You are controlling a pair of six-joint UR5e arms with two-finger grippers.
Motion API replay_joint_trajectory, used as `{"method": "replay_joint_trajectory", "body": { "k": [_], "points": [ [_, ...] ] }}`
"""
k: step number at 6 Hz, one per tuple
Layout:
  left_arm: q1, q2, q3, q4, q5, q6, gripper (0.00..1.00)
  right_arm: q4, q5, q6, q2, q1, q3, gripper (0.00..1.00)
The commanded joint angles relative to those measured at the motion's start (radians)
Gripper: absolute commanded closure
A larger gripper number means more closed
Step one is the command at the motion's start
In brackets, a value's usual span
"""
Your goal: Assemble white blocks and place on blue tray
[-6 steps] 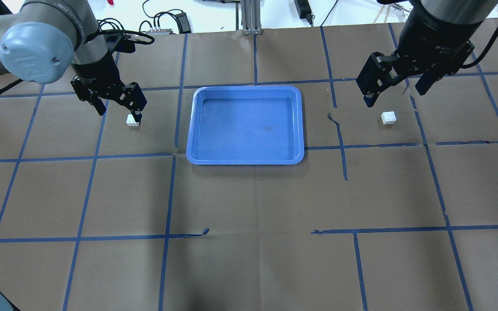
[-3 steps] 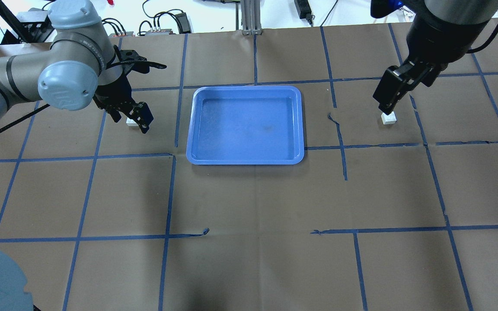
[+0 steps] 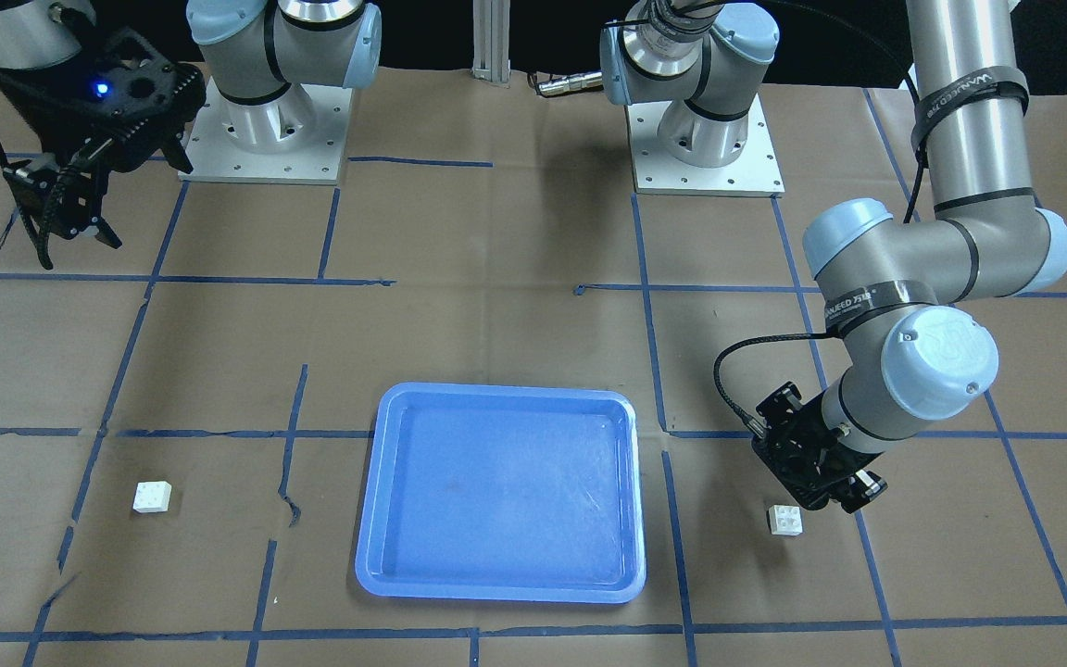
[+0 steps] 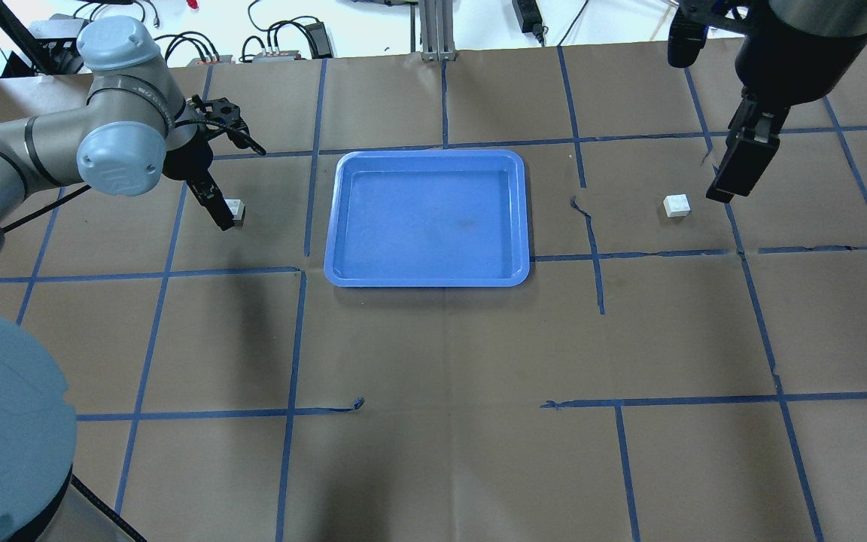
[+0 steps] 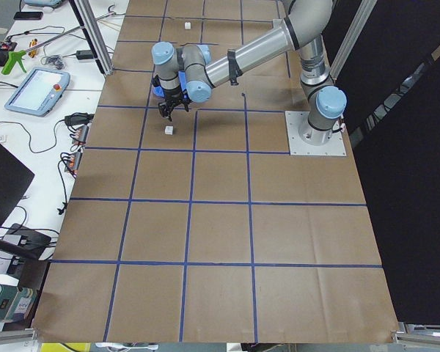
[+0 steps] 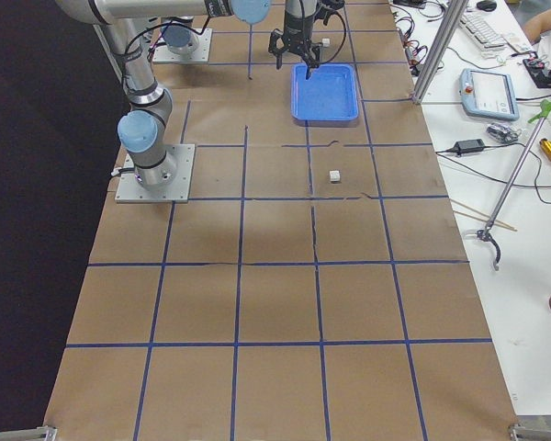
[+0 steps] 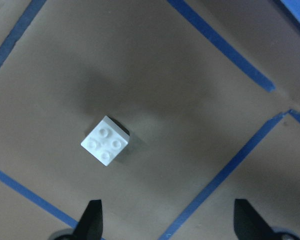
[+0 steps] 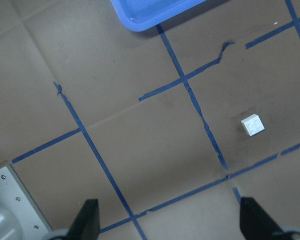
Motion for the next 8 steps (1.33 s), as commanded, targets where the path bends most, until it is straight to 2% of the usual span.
{"method": "replay_joint_trajectory", "body": {
  "k": [1,2,3,4,6,8],
  "points": [
    [0.003,-0.077,0.038,0.052,-0.001,0.294,0.05,-0.004,0.051,-0.438,0.045,-0.131,-0.003,0.0],
    [0.003,-0.115,0.042,0.093,-0.007,0.446,0.06,-0.048,0.053,-0.647,0.077,-0.198,-0.007,0.0],
    [0.003,-0.122,0.045,0.115,-0.009,0.482,0.07,-0.053,0.118,-0.726,0.106,-0.274,-0.012,0.0],
    [0.003,-0.141,0.045,0.152,-0.048,0.54,0.08,-0.056,0.161,-0.786,0.13,-0.317,-0.021,0.0],
    [0.003,-0.136,0.045,0.145,-0.049,0.548,0.08,-0.137,0.165,-0.79,0.179,-0.317,-0.017,0.0],
    [0.023,-0.133,0.032,0.138,-0.049,0.547,0.08,-0.266,0.168,-0.785,0.316,-0.316,-0.014,0.0]
  ]
}}
